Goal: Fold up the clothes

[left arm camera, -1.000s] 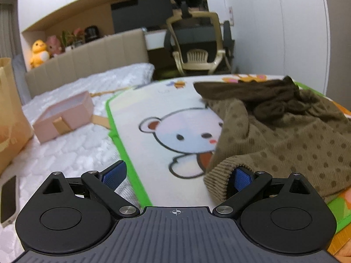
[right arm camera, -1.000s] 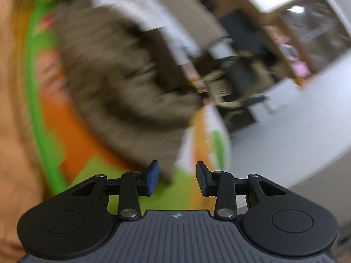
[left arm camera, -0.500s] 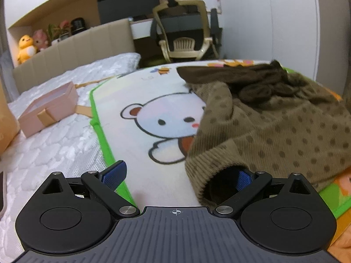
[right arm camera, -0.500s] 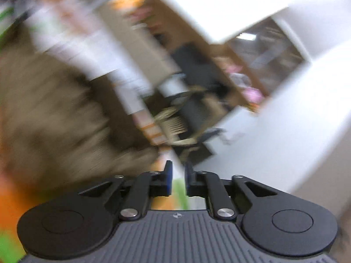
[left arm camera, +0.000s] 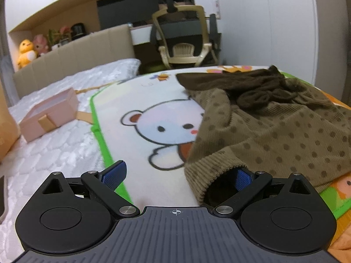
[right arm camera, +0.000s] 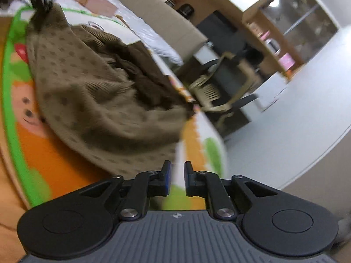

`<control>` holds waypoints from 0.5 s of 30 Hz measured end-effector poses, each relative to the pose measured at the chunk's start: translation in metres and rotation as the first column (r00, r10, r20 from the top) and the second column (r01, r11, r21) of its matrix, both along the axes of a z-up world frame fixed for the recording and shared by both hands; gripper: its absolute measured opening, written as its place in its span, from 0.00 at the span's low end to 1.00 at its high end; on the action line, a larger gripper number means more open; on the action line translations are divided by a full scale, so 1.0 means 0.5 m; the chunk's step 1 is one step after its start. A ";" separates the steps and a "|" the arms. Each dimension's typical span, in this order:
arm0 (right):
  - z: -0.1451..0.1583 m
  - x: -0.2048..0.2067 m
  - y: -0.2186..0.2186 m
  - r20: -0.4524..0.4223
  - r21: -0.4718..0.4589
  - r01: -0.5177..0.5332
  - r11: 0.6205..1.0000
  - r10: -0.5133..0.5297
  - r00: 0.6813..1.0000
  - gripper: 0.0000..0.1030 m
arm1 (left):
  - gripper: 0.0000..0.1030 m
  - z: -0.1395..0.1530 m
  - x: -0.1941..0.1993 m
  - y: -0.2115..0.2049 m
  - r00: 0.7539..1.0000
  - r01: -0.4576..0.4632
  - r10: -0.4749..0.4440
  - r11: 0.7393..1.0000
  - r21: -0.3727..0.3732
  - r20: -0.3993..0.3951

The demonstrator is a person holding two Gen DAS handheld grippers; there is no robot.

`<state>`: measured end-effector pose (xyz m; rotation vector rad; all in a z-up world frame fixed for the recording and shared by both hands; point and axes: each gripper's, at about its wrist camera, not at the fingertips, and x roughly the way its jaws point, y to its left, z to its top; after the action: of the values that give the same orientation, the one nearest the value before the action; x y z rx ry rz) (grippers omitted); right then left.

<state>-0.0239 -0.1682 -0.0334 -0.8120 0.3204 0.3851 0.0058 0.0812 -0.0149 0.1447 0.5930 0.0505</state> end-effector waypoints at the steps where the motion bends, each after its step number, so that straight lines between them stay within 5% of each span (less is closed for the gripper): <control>1: -0.011 -0.002 0.005 -0.034 -0.003 -0.016 1.000 0.016 0.999 0.25 | 0.97 -0.002 -0.003 -0.005 1.000 0.018 -0.018 1.000 0.001 -0.001; 4: -0.035 -0.010 0.015 -0.082 -0.024 -0.050 0.998 0.047 0.995 0.48 | 0.97 -0.010 -0.010 -0.023 0.997 0.077 -0.077 0.997 0.020 -0.003; 11: -0.066 -0.037 0.026 -0.039 -0.110 -0.079 0.991 0.075 0.996 0.51 | 0.97 -0.022 -0.029 -0.048 0.988 0.155 -0.155 0.985 0.074 -0.004; 13: -0.075 -0.045 0.029 -0.028 -0.134 -0.087 0.987 0.084 0.996 0.47 | 0.97 -0.021 -0.038 -0.058 0.981 0.190 -0.192 0.977 0.098 0.005; 15: -0.084 -0.053 0.032 -0.016 -0.159 -0.094 0.983 0.093 0.996 0.20 | 0.97 -0.022 -0.045 -0.069 0.976 0.216 -0.219 0.968 0.130 0.011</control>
<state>-0.0502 -0.1521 -0.0755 -0.9850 0.3247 0.4553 -0.0164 0.0468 -0.0259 0.3331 0.5451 -0.1227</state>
